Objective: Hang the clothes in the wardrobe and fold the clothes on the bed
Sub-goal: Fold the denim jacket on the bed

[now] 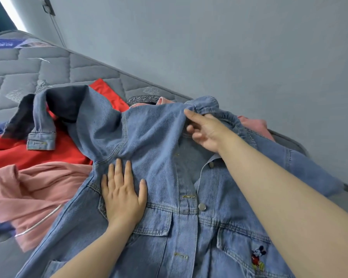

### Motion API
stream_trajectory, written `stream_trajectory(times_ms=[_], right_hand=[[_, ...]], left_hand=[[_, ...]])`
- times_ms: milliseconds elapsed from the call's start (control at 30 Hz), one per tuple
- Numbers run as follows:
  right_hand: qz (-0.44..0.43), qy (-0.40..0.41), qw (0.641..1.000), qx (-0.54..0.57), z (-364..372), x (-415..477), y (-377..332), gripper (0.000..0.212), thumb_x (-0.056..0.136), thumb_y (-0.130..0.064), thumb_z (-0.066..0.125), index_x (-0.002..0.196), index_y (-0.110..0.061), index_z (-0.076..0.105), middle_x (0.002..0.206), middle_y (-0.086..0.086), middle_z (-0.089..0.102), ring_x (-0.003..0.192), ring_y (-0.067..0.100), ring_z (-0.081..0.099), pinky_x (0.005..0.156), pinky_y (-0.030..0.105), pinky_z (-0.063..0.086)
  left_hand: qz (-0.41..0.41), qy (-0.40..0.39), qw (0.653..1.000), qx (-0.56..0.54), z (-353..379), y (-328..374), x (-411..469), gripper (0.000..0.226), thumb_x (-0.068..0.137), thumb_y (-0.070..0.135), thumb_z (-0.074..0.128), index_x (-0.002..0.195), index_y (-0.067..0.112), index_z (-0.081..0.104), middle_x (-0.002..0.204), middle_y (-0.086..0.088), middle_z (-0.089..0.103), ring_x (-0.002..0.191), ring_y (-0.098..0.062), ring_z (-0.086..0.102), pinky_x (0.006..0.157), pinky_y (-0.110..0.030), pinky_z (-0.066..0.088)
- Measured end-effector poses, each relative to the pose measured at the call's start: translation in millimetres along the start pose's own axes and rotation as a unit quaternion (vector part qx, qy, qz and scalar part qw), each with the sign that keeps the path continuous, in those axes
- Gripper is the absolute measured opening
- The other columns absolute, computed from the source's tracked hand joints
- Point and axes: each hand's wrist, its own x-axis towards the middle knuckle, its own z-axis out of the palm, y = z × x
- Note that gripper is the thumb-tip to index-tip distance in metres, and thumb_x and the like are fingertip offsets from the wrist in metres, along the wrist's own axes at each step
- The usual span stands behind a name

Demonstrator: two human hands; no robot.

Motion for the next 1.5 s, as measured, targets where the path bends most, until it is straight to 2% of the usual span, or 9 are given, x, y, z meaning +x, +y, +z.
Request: stream_trajectory(times_ms=[200, 433, 633, 767, 900, 1100, 1167, 1333, 1500], right_hand=[[-0.216, 0.218, 0.904, -0.296, -12.8, 7.9, -15.4, 0.026, 0.081, -0.021, 0.073, 0.078, 0.002, 0.061, 0.069, 0.008, 0.049, 0.063, 0.015, 0.043, 0.059, 0.027, 0.033], [-0.230, 0.301, 0.771, -0.512, -38.8, -38.6, 17.3, 0.045, 0.097, -0.040, 0.048, 0.071, -0.006, 0.061, 0.067, 0.005, 0.062, 0.068, 0.026, 0.058, 0.061, 0.035, 0.043], [-0.113, 0.259, 0.748, -0.601, -55.1, -81.4, 72.1, 0.059, 0.096, -0.051, 0.040, 0.054, -0.015, 0.060, 0.057, -0.001, 0.061, 0.062, 0.023, 0.060, 0.053, 0.031, 0.046], [-0.186, 0.192, 0.769, -0.581, -50.3, -54.6, 70.7, 0.034, 0.095, -0.042, 0.051, 0.110, -0.013, 0.059, 0.117, 0.006, 0.054, 0.112, 0.026, 0.048, 0.087, 0.036, 0.043], [-0.160, 0.162, 0.685, -0.692, -48.3, -19.3, 64.3, 0.035, 0.096, -0.037, 0.049, 0.115, -0.007, 0.049, 0.124, 0.012, 0.049, 0.117, 0.033, 0.043, 0.094, 0.043, 0.039], [-0.091, 0.115, 0.912, -0.382, -34.8, 4.8, 27.4, 0.016, 0.086, -0.028, 0.060, 0.091, -0.012, 0.059, 0.089, 0.001, 0.061, 0.082, 0.020, 0.056, 0.066, 0.031, 0.041], [-0.108, 0.087, 0.945, -0.297, -31.2, 3.2, 24.9, 0.017, 0.086, -0.026, 0.066, 0.087, -0.009, 0.065, 0.087, 0.002, 0.067, 0.082, 0.019, 0.062, 0.072, 0.032, 0.047], [-0.246, 0.282, 0.856, -0.357, -38.7, -2.7, 39.5, 0.026, 0.089, -0.028, 0.065, 0.082, -0.006, 0.053, 0.068, 0.000, 0.047, 0.059, 0.012, 0.041, 0.051, 0.027, 0.031], [-0.133, 0.282, 0.803, -0.507, -40.3, -2.8, 52.8, 0.026, 0.095, -0.030, 0.059, 0.089, -0.008, 0.047, 0.083, 0.009, 0.053, 0.077, 0.026, 0.049, 0.061, 0.032, 0.030]], left_hand=[[0.001, 0.001, 1.000, -0.008, -0.1, -0.3, -1.1, 0.074, 0.088, 0.054, 0.021, 0.149, 0.014, 0.031, 0.159, -0.009, 0.019, 0.148, -0.024, 0.010, 0.120, -0.043, 0.003], [0.000, 0.004, 1.000, -0.012, 0.6, -0.7, -0.6, 0.073, 0.089, 0.054, 0.022, 0.150, 0.015, 0.030, 0.160, -0.009, 0.017, 0.148, -0.023, 0.007, 0.120, -0.042, 0.001], [0.002, 0.005, 1.000, -0.008, 0.5, -1.1, -1.4, 0.073, 0.088, 0.054, 0.022, 0.149, 0.014, 0.031, 0.159, -0.010, 0.018, 0.148, -0.024, 0.009, 0.119, -0.041, -0.001], [0.002, 0.007, 1.000, -0.006, 1.2, -0.8, -1.2, 0.073, 0.089, 0.054, 0.021, 0.149, 0.014, 0.031, 0.159, -0.010, 0.019, 0.148, -0.025, 0.010, 0.119, -0.041, 0.000], [0.004, 0.009, 1.000, -0.002, 2.0, -1.5, -0.6, 0.073, 0.089, 0.054, 0.022, 0.149, 0.014, 0.032, 0.159, -0.010, 0.020, 0.148, -0.025, 0.011, 0.119, -0.041, 0.001], [0.002, 0.009, 1.000, -0.001, 4.9, -2.6, -0.2, 0.073, 0.089, 0.054, 0.023, 0.148, 0.014, 0.033, 0.159, -0.010, 0.021, 0.147, -0.025, 0.013, 0.119, -0.042, 0.003], [0.000, 0.010, 1.000, -0.004, 4.7, -2.3, 0.1, 0.073, 0.088, 0.053, 0.024, 0.148, 0.013, 0.034, 0.158, -0.011, 0.022, 0.147, -0.026, 0.013, 0.119, -0.043, 0.004], [0.003, 0.011, 1.000, -0.001, 5.7, -3.1, -0.9, 0.073, 0.088, 0.054, 0.022, 0.148, 0.013, 0.034, 0.158, -0.011, 0.021, 0.147, -0.026, 0.013, 0.118, -0.043, 0.004], [0.008, 0.009, 1.000, -0.001, 5.3, -3.4, -0.9, 0.073, 0.089, 0.054, 0.021, 0.149, 0.014, 0.032, 0.159, -0.011, 0.020, 0.147, -0.026, 0.011, 0.118, -0.042, 0.002]])
